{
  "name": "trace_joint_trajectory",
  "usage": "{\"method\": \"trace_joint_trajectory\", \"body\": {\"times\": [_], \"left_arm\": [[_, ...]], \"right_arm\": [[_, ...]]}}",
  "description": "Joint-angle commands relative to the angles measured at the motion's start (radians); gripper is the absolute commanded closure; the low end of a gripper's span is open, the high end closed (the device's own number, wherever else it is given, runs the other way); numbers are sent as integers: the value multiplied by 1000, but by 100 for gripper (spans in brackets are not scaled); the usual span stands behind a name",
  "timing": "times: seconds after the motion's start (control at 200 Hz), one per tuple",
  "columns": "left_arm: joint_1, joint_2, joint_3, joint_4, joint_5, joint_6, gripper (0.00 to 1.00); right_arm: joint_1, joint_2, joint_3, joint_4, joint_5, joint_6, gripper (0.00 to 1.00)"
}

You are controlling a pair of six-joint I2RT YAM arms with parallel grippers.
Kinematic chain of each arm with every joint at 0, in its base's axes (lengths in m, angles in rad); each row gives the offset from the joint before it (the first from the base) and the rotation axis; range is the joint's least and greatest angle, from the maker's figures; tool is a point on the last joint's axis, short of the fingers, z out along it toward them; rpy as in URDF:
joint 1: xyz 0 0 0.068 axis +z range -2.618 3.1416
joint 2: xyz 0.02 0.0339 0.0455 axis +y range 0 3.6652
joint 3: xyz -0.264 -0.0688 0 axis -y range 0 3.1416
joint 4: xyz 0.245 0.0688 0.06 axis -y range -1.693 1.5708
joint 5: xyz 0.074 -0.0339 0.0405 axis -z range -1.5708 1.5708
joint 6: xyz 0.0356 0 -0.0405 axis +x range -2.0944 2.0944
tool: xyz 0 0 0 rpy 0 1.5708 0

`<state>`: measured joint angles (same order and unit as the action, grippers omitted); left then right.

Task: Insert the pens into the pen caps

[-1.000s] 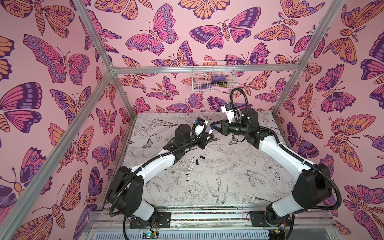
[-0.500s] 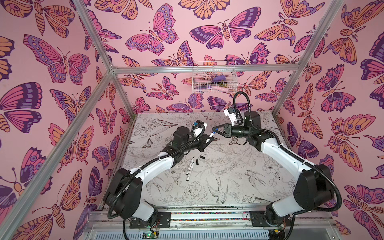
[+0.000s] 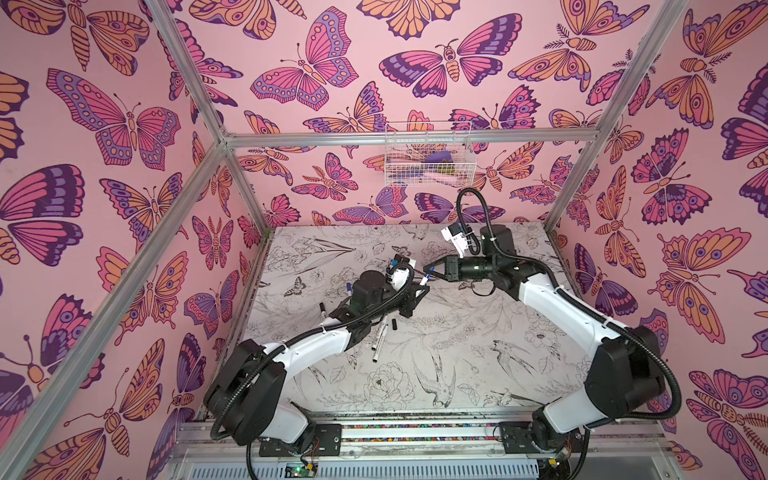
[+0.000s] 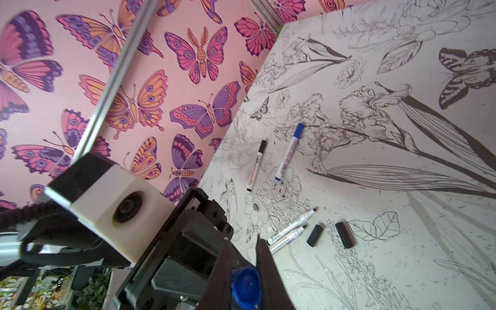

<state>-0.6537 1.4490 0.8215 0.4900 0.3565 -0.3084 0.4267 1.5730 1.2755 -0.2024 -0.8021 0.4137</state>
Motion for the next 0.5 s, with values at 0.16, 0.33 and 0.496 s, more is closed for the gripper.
{"method": "trace_joint_trajectory", "body": {"times": [0.16, 0.33, 0.496], "left_arm": [[32, -35, 159, 326, -99, 47, 100], [61, -10, 205, 360, -89, 39, 100], [69, 3, 237, 361, -69, 45, 100]], "right_arm": [[156, 133, 33, -522, -15, -256, 100], [189, 163, 68, -605, 26, -312, 100], [207, 180, 91, -662, 109, -350, 100]]}}
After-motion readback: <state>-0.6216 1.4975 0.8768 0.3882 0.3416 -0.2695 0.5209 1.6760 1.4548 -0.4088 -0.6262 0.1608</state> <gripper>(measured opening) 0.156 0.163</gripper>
